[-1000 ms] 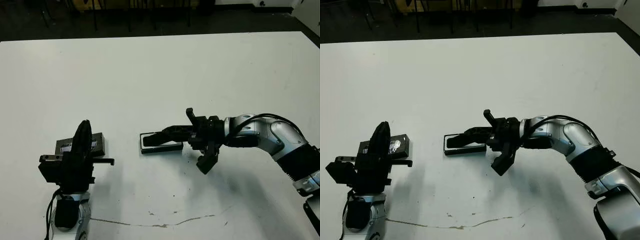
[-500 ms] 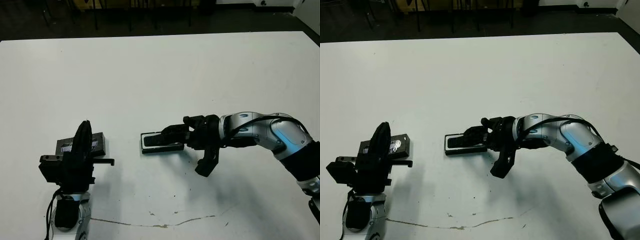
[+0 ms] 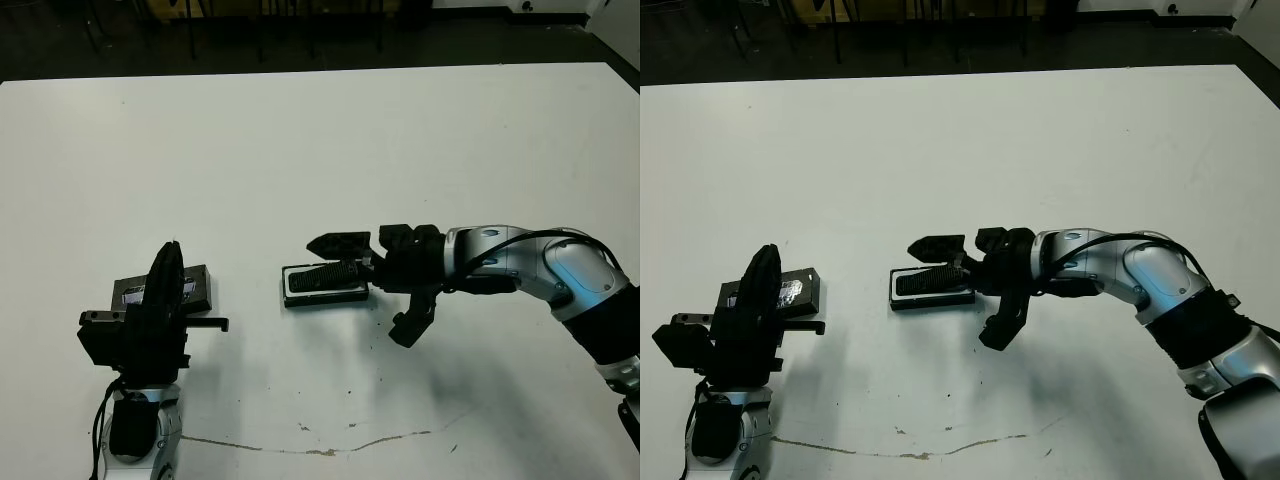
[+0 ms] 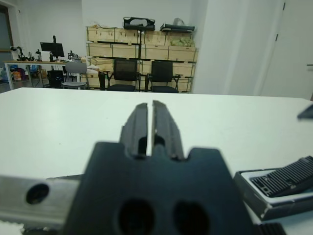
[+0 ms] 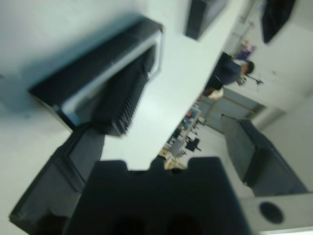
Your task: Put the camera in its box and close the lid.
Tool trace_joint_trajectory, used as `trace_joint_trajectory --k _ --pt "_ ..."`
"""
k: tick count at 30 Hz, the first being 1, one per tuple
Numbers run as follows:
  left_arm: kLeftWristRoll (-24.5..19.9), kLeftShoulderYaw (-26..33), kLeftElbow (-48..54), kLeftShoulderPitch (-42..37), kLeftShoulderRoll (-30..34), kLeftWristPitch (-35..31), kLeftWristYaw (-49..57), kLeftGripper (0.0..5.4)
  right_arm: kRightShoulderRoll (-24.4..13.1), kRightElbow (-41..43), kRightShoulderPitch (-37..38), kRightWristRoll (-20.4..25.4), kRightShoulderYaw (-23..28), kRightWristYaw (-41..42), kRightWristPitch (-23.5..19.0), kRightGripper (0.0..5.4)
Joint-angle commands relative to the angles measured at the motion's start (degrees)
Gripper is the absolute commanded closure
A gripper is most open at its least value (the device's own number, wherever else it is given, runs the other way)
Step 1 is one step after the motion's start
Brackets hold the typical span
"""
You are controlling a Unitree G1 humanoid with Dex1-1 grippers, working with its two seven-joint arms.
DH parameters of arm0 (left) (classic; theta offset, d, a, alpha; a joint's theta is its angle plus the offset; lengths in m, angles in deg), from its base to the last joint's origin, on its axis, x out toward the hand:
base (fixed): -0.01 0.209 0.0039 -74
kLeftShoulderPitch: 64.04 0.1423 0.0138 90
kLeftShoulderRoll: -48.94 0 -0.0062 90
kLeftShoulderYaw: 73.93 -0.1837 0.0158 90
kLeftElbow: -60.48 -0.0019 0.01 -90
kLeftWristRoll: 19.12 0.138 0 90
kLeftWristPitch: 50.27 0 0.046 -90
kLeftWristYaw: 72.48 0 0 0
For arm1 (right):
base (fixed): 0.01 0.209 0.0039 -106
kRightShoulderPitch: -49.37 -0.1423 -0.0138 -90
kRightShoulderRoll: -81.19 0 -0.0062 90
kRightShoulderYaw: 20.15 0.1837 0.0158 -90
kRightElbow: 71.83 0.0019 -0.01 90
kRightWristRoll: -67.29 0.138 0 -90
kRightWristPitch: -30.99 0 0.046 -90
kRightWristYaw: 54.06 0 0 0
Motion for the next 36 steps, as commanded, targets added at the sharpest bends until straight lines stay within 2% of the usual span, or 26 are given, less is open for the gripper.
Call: trace_joint_trajectory --k 1,6,12,17,21,26,29,32,36 --pt "-0.1 0.3 -0.5 4.7 -0.1 -0.7 0.1 5.4 -1.3 -0.5 0.6 0.0 1.5 -0.7 -1.3 0.01" --pt "-0.6 0.4 -1.6 4.2 -0.4 0.2 0.0 5.4 -1.7 1.3 -0.4 2.9 3.1 3.1 -3.3 0.01" --pt "0.7 0.4 -0.7 4.5 -0.2 -0.6 0.6 5.4 -2.0 2.7 0.3 3.7 4.4 2.9 -4.1 0.01" --pt "0.2 0.5 -1.3 4.3 -0.3 -0.1 0.6 5.4 -1.8 2.2 0.1 7.1 5.6 4.6 -5.3 0.01" --pt "0.2 0.4 -1.5 4.2 -0.3 0.3 0.4 5.4 -0.4 0.5 0.1 12.9 6.9 5.0 -6.1 0.01" --pt "0.5 0.0 -1.6 4.2 -0.6 0.5 0.8 5.4 3.9 -6.9 1.3 20.9 9.6 -3.0 -2.8 0.01" --pt "0.5 0.0 -1.5 4.3 -0.6 0.4 0.8 5.4 6.8 -10.8 1.8 23.5 11.1 -8.0 -1.2 0.32" --pt "0.1 0.1 -1.7 4.3 -0.6 0.8 0.5 5.4 9.6 -14.4 2.3 24.3 11.5 -12.2 0.4 0.84" --pt "-0.6 0.3 -1.6 4.1 -0.5 0.7 0.3 5.4 12.5 -15.7 4.6 27.9 11.3 -12.3 0.1 1.57"
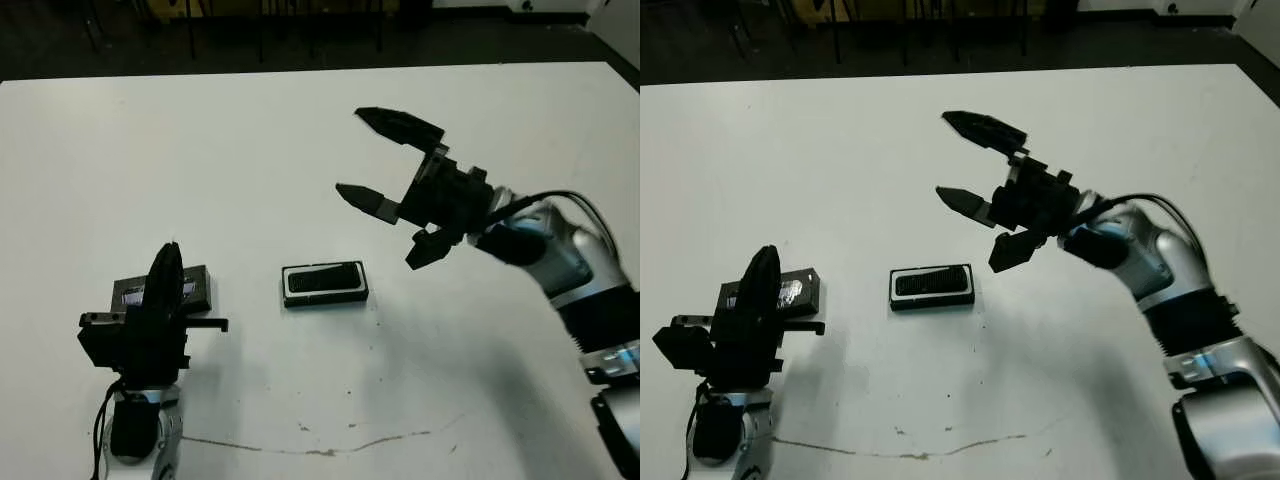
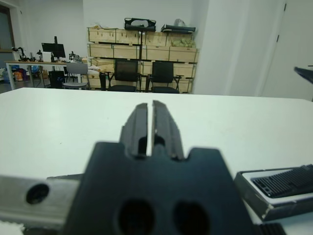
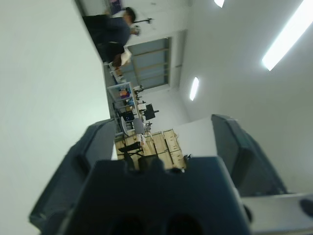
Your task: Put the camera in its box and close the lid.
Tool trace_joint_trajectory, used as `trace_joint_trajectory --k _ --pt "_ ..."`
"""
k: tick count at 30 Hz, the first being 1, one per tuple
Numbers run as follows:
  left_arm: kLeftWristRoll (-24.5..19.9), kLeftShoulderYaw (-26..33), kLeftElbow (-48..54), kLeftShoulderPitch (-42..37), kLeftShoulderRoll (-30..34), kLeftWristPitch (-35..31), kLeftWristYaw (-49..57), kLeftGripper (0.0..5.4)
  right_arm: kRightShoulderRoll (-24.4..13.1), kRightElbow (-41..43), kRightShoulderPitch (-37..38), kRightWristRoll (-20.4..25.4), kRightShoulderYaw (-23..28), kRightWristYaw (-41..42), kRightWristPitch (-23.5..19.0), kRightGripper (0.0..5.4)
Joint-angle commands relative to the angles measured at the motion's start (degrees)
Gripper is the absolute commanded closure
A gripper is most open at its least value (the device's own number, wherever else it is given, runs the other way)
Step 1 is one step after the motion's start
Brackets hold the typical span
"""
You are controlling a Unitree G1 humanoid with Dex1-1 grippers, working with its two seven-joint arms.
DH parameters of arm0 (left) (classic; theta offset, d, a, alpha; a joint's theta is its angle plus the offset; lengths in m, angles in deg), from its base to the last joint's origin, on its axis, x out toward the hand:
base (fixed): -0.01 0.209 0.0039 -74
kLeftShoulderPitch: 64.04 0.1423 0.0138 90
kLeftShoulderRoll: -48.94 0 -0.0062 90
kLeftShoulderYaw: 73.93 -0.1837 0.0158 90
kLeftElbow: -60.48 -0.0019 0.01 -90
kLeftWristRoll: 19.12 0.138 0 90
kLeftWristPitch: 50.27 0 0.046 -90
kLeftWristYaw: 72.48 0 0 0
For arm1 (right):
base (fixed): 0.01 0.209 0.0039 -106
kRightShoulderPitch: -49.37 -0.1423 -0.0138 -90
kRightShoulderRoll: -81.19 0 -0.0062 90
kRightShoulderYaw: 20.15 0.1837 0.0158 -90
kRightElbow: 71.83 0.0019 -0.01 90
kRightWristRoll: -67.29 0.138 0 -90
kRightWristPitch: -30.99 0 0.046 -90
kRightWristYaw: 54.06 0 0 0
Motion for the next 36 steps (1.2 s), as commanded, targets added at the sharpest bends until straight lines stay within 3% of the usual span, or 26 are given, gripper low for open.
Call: trace_joint_trajectory --k 1,11,17,21,27,32,36 --pt "-0.6 0.4 -0.4 4.2 -0.3 -0.9 0.0 5.4 2.1 -1.7 2.8 2.4 -0.2 0.1 0.0 1.75" --pt "-0.3 1.0 0.8 3.7 0.4 -2.5 0.1 5.4 6.3 1.0 8.2 0.5 -1.0 -0.6 -3.5 3.59" --pt "0.0 0.8 1.5 3.9 0.2 -3.3 0.3 5.4 5.4 3.5 9.0 4.3 -2.8 8.0 -8.0 4.67" --pt "0.1 0.9 1.1 3.8 0.3 -2.8 0.0 5.4 4.4 10.0 10.7 8.9 -3.3 18.3 -17.6 5.36" --pt "1.0 0.7 1.9 4.2 -0.1 -3.8 0.9 5.4 4.8 14.9 12.6 13.3 -2.7 25.5 -28.2 5.38" --pt "0.0 0.5 1.9 4.5 0.0 -3.6 0.3 5.4 4.6 19.8 13.8 13.8 -2.9 29.6 -39.5 5.38" --pt "-0.1 0.5 1.6 4.6 0.3 -2.8 0.0 5.4 3.9 22.8 14.9 13.4 -3.1 31.8 -44.3 5.38"
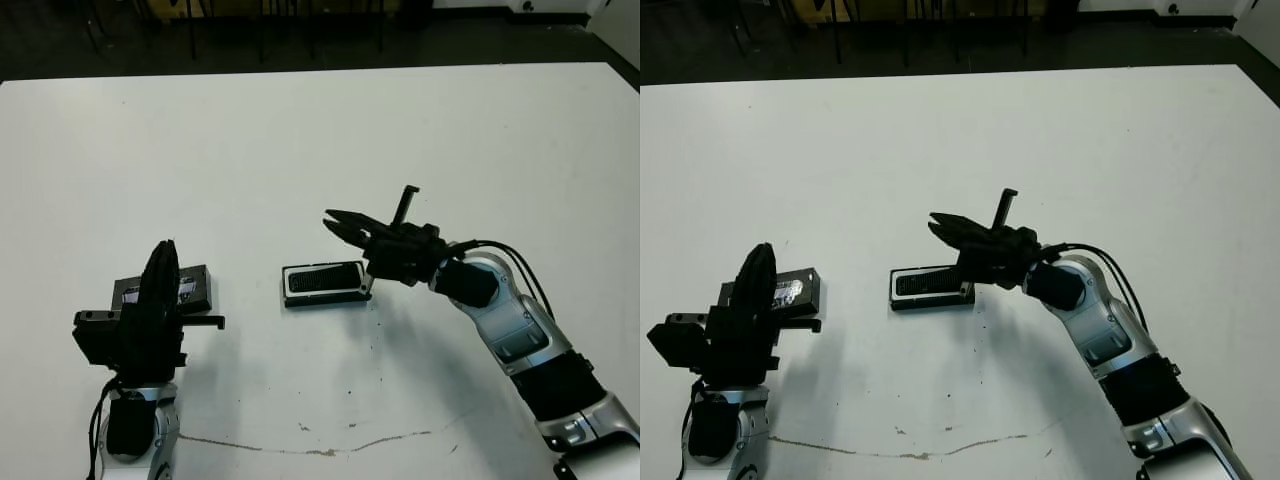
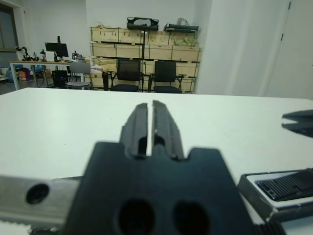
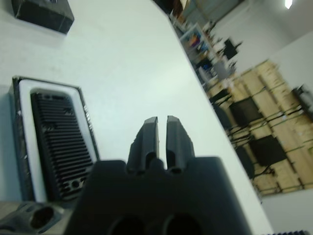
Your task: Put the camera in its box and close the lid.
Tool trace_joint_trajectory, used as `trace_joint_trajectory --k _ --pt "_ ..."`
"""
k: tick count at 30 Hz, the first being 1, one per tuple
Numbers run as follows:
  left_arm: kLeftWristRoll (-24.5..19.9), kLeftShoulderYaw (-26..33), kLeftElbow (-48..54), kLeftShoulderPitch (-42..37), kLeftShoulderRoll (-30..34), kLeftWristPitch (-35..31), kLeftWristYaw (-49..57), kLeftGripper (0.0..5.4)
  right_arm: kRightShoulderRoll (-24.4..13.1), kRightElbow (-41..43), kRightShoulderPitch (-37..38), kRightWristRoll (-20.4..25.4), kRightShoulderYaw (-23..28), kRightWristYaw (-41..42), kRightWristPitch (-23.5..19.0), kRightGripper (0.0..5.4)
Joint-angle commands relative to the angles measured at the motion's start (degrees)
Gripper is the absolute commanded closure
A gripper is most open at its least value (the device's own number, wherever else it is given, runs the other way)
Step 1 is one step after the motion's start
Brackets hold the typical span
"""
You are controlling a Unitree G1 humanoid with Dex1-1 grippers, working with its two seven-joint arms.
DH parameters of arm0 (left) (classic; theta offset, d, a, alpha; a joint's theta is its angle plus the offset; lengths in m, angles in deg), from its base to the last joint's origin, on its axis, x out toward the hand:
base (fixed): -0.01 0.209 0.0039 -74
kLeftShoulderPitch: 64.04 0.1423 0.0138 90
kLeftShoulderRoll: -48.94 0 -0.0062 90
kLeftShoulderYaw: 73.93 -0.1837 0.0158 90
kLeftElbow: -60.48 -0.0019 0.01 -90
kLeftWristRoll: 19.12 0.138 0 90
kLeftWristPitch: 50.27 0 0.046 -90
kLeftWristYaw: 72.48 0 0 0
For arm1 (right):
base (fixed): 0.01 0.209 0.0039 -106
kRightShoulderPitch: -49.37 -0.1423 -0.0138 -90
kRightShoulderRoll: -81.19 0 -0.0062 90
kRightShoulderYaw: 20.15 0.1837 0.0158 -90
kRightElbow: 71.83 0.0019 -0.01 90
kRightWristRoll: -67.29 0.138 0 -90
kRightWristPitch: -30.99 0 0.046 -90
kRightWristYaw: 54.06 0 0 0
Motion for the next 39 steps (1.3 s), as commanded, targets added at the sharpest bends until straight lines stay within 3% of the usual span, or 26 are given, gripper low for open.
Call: trace_joint_trajectory --k 1,8,16,26,35,39 --pt "0.0 0.0 -0.6 4.6 0.0 -0.1 -0.3 5.4 -1.5 1.5 1.9 0.0 -0.5 2.0 -2.9 5.38" --pt "-0.1 0.2 -0.8 4.8 -0.1 0.1 -0.3 5.4 -2.8 3.5 4.7 -0.2 -0.7 3.5 -5.5 5.38" --pt "0.2 -0.1 -0.1 5.2 -0.1 -0.7 -0.1 5.4 -3.5 8.9 7.6 0.1 -1.1 5.7 -11.8 5.38" --pt "0.0 -0.2 -0.8 5.4 -0.2 0.0 -0.3 5.4 -4.2 8.4 10.0 1.9 -0.9 5.6 -11.1 5.38" --pt "-0.9 -0.3 -0.4 5.8 -0.1 -0.2 -0.8 5.4 -4.4 4.7 9.6 0.4 -2.1 4.5 -8.5 5.38" --pt "-0.4 -0.4 0.1 6.0 -0.4 -0.8 -0.2 5.4 -4.3 0.9 9.0 0.0 -2.7 3.8 -5.4 5.38"
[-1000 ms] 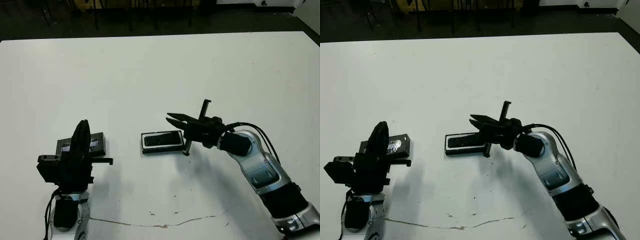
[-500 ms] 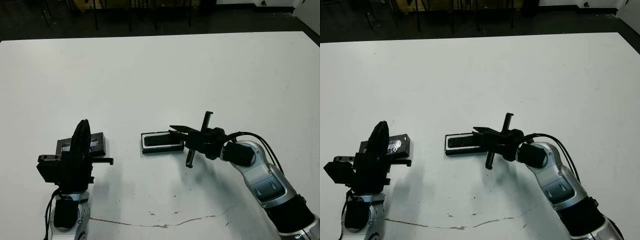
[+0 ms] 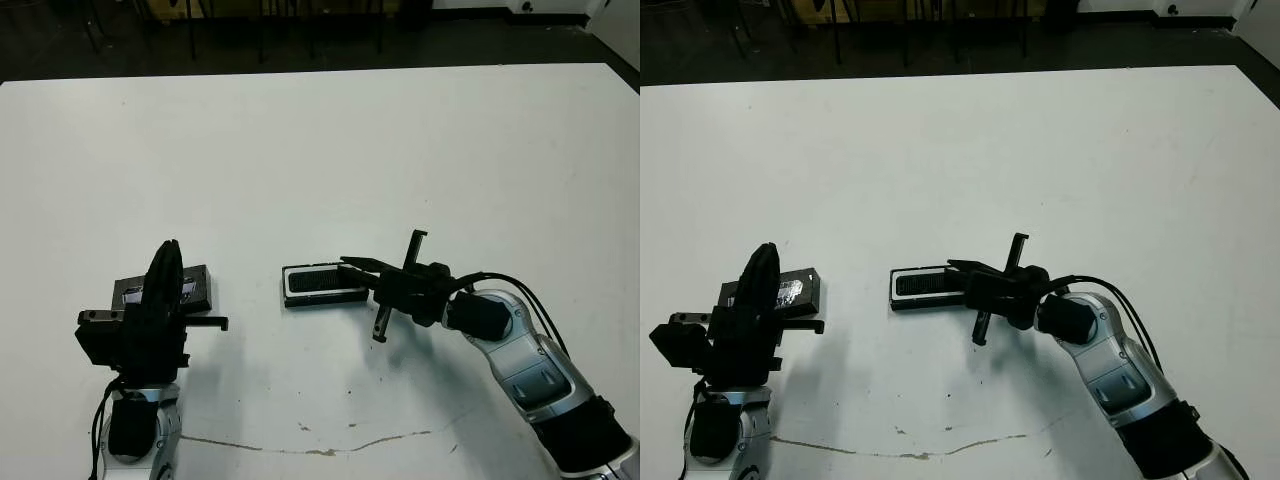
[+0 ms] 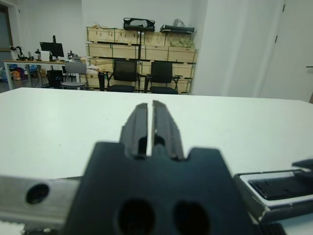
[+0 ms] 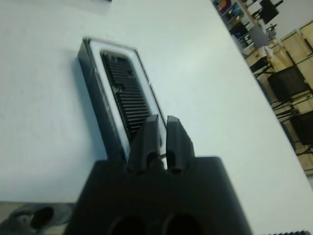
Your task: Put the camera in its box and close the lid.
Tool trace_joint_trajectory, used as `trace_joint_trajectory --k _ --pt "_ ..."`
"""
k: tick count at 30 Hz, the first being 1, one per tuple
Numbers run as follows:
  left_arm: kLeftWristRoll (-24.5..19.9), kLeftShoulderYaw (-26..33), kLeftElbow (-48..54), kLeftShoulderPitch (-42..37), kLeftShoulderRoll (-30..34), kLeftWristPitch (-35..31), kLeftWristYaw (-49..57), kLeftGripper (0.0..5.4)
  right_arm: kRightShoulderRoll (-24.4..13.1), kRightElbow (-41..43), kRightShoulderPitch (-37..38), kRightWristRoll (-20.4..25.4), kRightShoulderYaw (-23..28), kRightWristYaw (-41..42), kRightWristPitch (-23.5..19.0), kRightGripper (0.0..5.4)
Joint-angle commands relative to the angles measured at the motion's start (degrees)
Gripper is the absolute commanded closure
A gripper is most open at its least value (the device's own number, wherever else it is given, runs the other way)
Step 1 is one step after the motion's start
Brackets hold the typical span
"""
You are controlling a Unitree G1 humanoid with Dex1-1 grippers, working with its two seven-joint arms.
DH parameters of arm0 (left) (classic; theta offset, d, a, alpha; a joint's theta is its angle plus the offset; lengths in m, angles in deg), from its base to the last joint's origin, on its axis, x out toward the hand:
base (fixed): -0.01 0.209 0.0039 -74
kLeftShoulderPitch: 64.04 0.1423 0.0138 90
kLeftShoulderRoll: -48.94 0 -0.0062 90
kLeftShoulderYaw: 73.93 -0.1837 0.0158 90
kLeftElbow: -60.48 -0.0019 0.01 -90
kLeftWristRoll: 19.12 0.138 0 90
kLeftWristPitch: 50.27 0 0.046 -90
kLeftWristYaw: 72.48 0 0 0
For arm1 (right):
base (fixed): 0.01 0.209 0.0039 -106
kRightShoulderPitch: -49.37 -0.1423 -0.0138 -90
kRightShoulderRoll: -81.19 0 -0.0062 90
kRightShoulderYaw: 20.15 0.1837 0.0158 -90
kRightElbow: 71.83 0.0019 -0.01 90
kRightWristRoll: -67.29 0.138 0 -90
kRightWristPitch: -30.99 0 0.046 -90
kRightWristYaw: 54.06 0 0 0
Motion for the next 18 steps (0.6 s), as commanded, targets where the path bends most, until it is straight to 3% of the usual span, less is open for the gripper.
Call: trace_joint_trajectory --k 1,9,14,18 --pt "0.6 0.1 -0.1 5.9 -0.3 -0.8 0.5 5.4 -1.2 -4.3 0.8 -1.4 -1.3 0.1 0.9 5.38" --pt "0.9 -0.1 0.3 6.0 -0.6 -1.3 1.0 5.4 -3.2 -6.2 0.1 -4.0 -3.4 1.1 2.2 5.38" --pt "0.7 0.1 -0.6 5.5 -0.3 -0.2 0.6 5.4 -5.9 -7.6 0.0 -4.6 -4.5 1.8 8.8 5.38" --pt "0.7 0.2 0.0 5.7 -0.2 -1.0 0.7 5.4 -6.7 -9.0 0.9 -1.6 -4.1 2.8 12.6 5.38"
